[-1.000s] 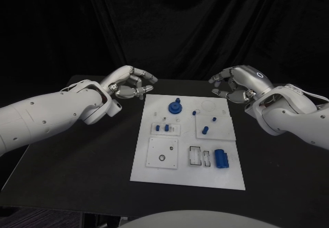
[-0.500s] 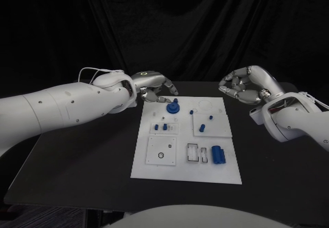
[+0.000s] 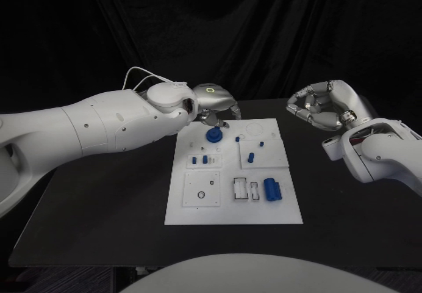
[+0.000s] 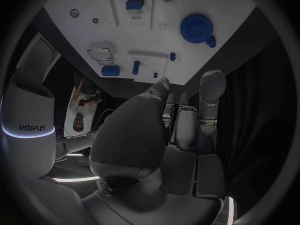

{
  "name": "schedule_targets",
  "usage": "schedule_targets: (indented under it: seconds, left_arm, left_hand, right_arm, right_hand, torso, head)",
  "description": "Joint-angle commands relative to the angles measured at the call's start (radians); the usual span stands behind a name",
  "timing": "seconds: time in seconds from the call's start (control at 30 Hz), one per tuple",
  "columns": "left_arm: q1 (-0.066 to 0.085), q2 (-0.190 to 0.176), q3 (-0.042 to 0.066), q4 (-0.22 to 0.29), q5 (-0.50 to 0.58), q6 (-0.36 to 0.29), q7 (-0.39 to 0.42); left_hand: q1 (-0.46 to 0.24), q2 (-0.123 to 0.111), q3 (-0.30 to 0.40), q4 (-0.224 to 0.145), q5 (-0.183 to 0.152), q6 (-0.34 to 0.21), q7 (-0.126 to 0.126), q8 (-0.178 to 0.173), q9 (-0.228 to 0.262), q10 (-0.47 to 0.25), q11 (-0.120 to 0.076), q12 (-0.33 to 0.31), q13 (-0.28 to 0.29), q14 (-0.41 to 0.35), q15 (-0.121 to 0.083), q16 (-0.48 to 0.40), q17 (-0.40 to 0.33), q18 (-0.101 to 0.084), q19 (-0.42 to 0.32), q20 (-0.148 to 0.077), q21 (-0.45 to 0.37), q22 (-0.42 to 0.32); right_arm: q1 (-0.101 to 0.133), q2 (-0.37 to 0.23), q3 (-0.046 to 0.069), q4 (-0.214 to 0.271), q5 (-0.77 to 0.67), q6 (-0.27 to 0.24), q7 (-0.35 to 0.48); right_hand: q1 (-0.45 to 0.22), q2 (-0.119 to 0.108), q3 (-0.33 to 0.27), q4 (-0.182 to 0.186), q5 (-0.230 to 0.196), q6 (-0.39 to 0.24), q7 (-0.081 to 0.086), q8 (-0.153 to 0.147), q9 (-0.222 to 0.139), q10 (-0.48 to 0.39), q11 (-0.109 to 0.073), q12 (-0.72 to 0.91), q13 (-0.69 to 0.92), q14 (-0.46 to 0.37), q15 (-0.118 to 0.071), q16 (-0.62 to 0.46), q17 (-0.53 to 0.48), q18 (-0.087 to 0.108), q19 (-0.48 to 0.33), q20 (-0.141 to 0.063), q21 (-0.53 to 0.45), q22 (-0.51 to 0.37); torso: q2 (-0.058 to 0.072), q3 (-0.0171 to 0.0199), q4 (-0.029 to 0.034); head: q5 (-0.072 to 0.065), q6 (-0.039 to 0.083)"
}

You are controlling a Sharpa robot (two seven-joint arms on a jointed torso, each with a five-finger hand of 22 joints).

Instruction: Assemble the parts on the task board

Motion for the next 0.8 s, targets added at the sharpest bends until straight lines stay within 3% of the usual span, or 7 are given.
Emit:
schedule_targets:
  seconds: [0.03,0.13,0.27,0.43,0.57,0.63,0.8]
  left_arm:
    - [0.002,0.022,0.001,-0.018,-0.088,0.005,-0.031]
    - [0.001,0.035,0.001,-0.031,-0.109,0.017,-0.038]
    - [-0.001,0.05,0.001,-0.053,-0.123,0.036,-0.048]
    - [-0.007,0.067,0.001,-0.084,-0.129,0.057,-0.056]
    - [-0.016,0.077,0.001,-0.105,-0.131,0.068,-0.058]
    - [-0.021,0.082,0.001,-0.115,-0.132,0.077,-0.059]
    - [-0.036,0.091,0.001,-0.138,-0.132,0.09,-0.057]
  left_hand:
    - [-0.023,-0.007,-0.011,-0.001,-0.017,0.004,-0.006,-0.006,0.0,0.012,-0.002,-0.006,0.005,-0.004,0.001,-0.004,0.001,-0.003,-0.015,0.001,-0.004,0.004]
    - [-0.044,-0.011,-0.022,0.004,-0.035,0.017,-0.002,-0.001,0.004,0.014,-0.003,-0.009,0.007,-0.007,0.001,-0.005,-0.002,-0.002,-0.021,0.002,-0.006,0.006]
    - [-0.057,-0.014,-0.03,0.003,-0.042,0.03,-0.001,0.004,0.011,0.024,-0.009,-0.007,0.013,-0.01,-0.003,-0.007,-0.007,0.001,-0.028,0.0,-0.012,0.005]
    - [-0.058,-0.018,-0.033,-0.005,-0.027,0.024,-0.009,-0.002,0.013,0.016,-0.009,-0.014,0.014,-0.017,-0.003,-0.011,-0.019,0.004,-0.04,0.0,-0.032,-0.008]
    - [-0.059,-0.019,-0.034,-0.007,-0.024,0.021,-0.01,-0.005,0.014,0.011,-0.009,-0.018,0.015,-0.021,-0.002,-0.014,-0.027,0.007,-0.047,0.0,-0.044,-0.017]
    - [-0.06,-0.019,-0.035,-0.008,-0.024,0.02,-0.01,-0.006,0.014,0.009,-0.01,-0.019,0.015,-0.024,-0.002,-0.016,-0.033,0.008,-0.05,0.0,-0.052,-0.023]
    - [-0.066,-0.02,-0.038,-0.009,-0.028,0.018,-0.01,-0.008,0.016,0.005,-0.012,-0.023,0.016,-0.029,-0.003,-0.019,-0.041,0.011,-0.06,0.0,-0.071,-0.036]
  right_arm:
    - [-0.005,-0.003,0.001,0.009,0.125,0.004,0.04]
    - [-0.008,0.001,0.001,0.01,0.151,0.012,0.052]
    - [-0.012,0.006,0.001,0.011,0.17,0.023,0.062]
    - [-0.014,0.01,0.001,0.013,0.179,0.032,0.064]
    - [-0.015,0.019,0.001,0.013,0.182,0.039,0.063]
    - [-0.015,0.024,0.001,0.015,0.183,0.043,0.063]
    - [-0.015,0.032,0.001,0.023,0.183,0.05,0.062]
  right_hand:
    - [-0.002,0.01,0.0,0.006,0.008,-0.01,-0.002,0.014,0.008,0.015,-0.001,0.015,0.021,0.03,-0.009,0.006,0.03,-0.019,0.002,-0.008,0.002,0.153]
    - [-0.002,0.01,0.0,0.006,0.011,-0.012,-0.004,0.023,0.012,0.02,-0.003,0.022,0.029,0.03,-0.01,0.006,0.03,-0.019,0.003,-0.008,0.003,0.153]
    - [-0.004,0.011,0.0,0.007,0.016,-0.019,-0.004,0.031,0.016,0.019,-0.003,0.025,0.031,0.03,-0.011,0.005,0.029,-0.018,0.002,-0.009,0.0,0.153]
    - [-0.007,0.013,0.001,0.008,0.02,-0.027,-0.003,0.036,0.019,0.015,-0.003,0.025,0.03,0.03,-0.01,0.004,0.028,-0.018,0.002,-0.01,-0.001,0.152]
    - [-0.006,0.017,0.004,0.007,0.031,-0.039,-0.002,0.045,0.023,0.012,-0.002,0.026,0.03,0.029,-0.01,0.002,0.027,-0.018,0.001,-0.01,-0.005,0.152]
    - [-0.006,0.019,0.006,0.007,0.039,-0.044,-0.001,0.05,0.026,0.009,-0.001,0.025,0.029,0.029,-0.01,0.001,0.026,-0.018,0.0,-0.009,-0.007,0.151]
    - [-0.005,0.021,0.007,0.006,0.045,-0.05,-0.001,0.056,0.029,0.006,-0.001,0.024,0.026,0.028,-0.009,0.0,0.025,-0.017,-0.001,-0.009,-0.009,0.151]
  torso:
    - [-0.004,0.0073,-0.0127]
    - [-0.005,0.0087,-0.0172]
    - [-0.006,0.011,-0.0292]
    - [-0.004,0.0155,-0.0484]
    - [-0.002,0.0183,-0.0548]
    - [0.003,0.0218,-0.0628]
    - [0.011,0.0253,-0.0769]
  head:
    - [0.0,0.0]
    - [-0.002,0.0]
    - [-0.002,0.0]
    - [0.015,0.0]
    - [0.015,0.0]
    - [0.019,0.0]
    - [0.03,0.0]
